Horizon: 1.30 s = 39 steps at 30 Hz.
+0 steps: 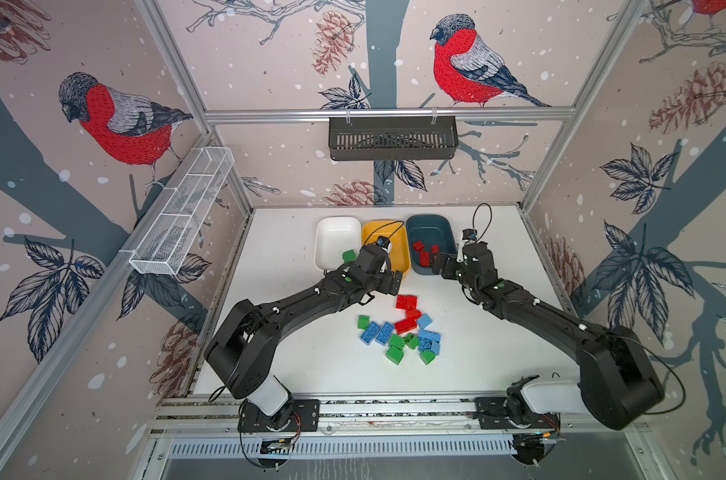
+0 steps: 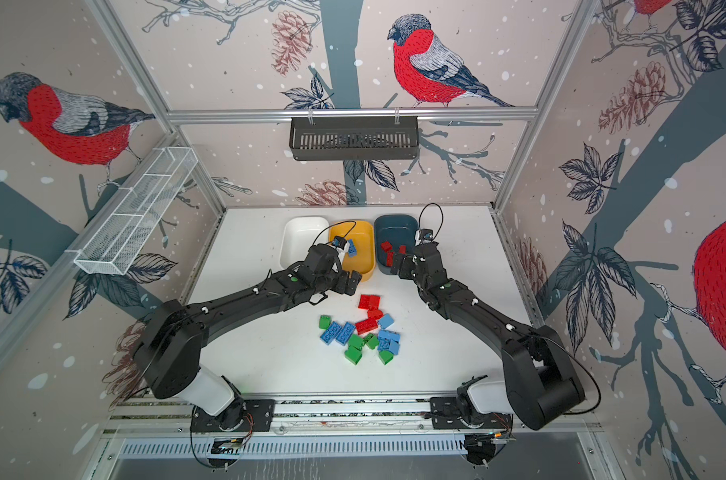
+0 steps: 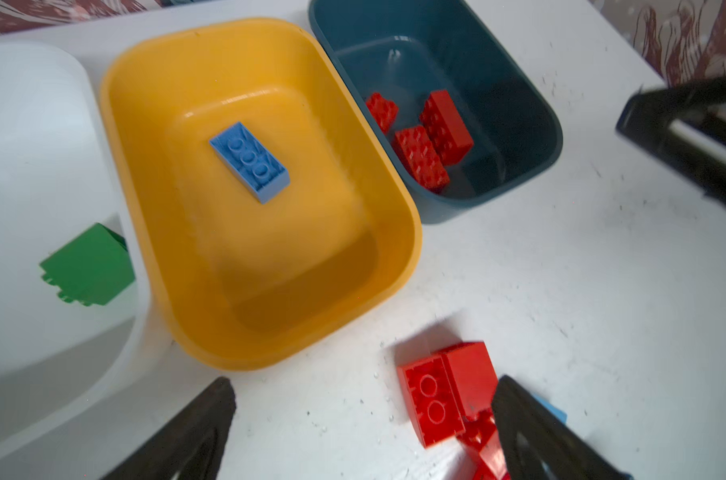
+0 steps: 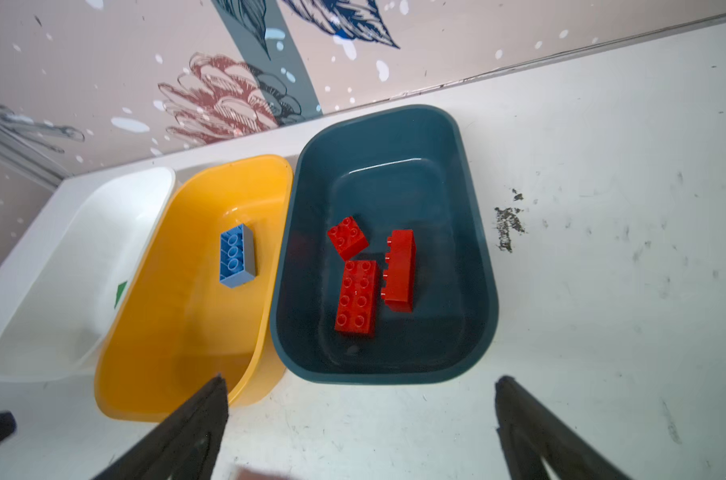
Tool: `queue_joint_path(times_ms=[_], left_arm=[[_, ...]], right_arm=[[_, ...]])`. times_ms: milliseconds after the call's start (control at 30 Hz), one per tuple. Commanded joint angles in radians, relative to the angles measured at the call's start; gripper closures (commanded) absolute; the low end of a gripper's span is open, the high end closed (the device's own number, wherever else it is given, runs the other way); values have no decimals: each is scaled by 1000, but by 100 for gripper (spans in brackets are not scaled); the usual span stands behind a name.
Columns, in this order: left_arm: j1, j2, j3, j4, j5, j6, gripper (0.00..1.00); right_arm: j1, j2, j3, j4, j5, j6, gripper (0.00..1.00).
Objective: Sort the legos into containers by color
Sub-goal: 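Lower the left gripper onto a blue brick in the pile while the right lifts away, then carry the blue brick into the yellow tub and open the left gripper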
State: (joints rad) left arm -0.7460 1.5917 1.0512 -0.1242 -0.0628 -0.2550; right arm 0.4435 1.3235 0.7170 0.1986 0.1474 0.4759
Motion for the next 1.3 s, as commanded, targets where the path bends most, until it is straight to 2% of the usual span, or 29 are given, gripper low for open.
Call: queue_joint_path(times_ms=[0,233,367,533,733,1267], left_arm=[[-21,6,-15,-89,30,31,4],[-60,-9,-48,-253,54,-26,27],[-99,-11,-48,-308,79,-36,32],[-138,32,-34,-326,83,-25,40],[-167,88,11,-363,64,9,44],[-179,152,12,-343,57,13,56]], right_arm=[[-10,-44,-55,152,84,60,1],[-74,-110,-107,79,114,154,0],[-93,-139,-152,125,92,170,1],[-97,-136,-145,107,128,187,1],[-104,-147,-148,91,149,190,0],[-105,-167,-163,100,150,204,1]])
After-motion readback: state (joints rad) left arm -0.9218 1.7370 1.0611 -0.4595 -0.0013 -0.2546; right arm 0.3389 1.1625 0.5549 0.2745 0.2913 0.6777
